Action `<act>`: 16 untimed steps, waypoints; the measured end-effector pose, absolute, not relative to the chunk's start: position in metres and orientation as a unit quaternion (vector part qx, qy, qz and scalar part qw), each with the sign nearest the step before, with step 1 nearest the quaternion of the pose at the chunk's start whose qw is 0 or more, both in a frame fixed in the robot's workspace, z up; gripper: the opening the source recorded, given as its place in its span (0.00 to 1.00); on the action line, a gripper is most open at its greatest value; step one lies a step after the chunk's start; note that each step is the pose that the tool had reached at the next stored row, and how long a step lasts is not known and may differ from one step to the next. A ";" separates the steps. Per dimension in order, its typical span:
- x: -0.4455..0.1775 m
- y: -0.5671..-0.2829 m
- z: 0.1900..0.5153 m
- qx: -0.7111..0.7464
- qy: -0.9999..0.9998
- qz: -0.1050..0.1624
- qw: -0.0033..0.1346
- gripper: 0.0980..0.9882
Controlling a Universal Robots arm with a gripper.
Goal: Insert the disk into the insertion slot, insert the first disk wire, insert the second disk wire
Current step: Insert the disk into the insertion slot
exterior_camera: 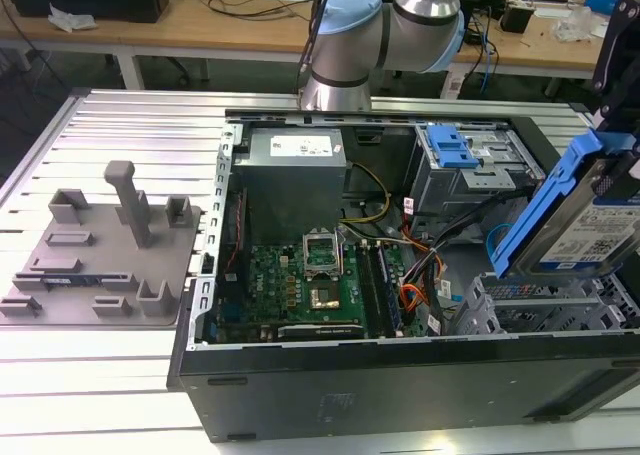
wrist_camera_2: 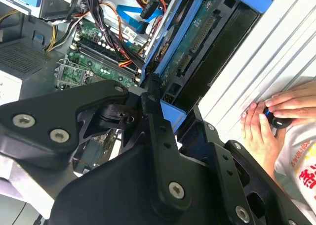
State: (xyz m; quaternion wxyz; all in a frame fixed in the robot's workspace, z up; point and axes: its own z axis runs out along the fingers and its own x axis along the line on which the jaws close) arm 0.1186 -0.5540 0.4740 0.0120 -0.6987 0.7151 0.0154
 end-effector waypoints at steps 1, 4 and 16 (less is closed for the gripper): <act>0.119 -0.554 0.473 -0.699 0.715 0.015 0.012 0.30; 0.119 -0.554 0.472 -0.699 0.715 0.015 0.012 0.30; 0.119 -0.554 0.462 -0.701 0.713 0.016 0.012 0.30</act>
